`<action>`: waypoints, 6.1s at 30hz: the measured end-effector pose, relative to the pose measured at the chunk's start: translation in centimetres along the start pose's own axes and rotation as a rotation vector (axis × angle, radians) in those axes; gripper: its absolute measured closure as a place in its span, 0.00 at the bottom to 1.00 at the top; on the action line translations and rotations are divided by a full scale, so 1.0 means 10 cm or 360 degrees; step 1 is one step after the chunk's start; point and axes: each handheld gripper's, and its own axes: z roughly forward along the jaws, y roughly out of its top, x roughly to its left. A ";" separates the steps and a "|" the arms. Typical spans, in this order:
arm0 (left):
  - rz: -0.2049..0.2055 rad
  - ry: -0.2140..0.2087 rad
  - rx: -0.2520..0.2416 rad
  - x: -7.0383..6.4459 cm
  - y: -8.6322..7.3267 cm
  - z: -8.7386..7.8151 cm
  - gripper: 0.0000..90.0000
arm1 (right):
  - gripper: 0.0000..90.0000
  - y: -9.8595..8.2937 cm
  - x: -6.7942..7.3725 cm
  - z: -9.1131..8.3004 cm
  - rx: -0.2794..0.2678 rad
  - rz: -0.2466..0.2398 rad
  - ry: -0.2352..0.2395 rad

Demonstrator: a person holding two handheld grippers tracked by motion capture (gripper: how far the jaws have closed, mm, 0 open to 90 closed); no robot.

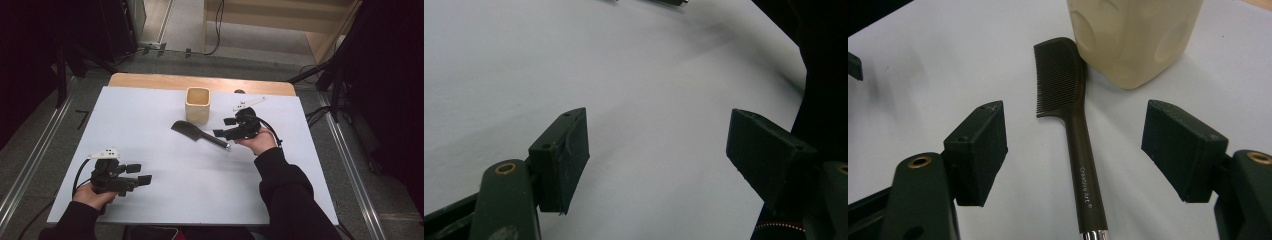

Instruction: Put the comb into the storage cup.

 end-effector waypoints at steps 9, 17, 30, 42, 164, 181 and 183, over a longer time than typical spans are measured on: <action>0.0000 -0.0002 -0.0005 0.00 0.00 -0.01 0.29 | 0.30 -0.06 0.00 0.07 0.0042 -0.0047 0.0022; 0.0007 -0.0005 0.0000 0.00 0.01 0.00 0.29 | 0.31 -0.14 -0.02 0.10 0.0007 -0.0063 -0.0012; 0.0017 -0.0021 0.0003 0.00 0.03 0.03 0.29 | 0.31 -0.24 -0.03 0.17 0.0032 -0.0068 -0.0029; 0.0024 -0.0030 0.0008 -0.01 0.05 0.04 0.29 | 0.35 -0.35 -0.07 0.25 0.0054 -0.0080 -0.0038; -0.0024 -0.0026 0.0025 -0.03 0.14 0.12 0.26 | 0.78 -0.15 0.42 -0.66 -0.0242 -0.0041 -0.0092; 0.0026 -0.0106 0.0104 -0.18 0.37 0.34 0.24 | 0.78 -0.37 0.41 -0.98 -0.0303 0.0127 -0.0316; -0.0012 -0.0152 0.0106 -0.19 0.39 0.37 0.24 | 0.78 -0.43 0.44 -1.02 -0.0348 0.0203 -0.0367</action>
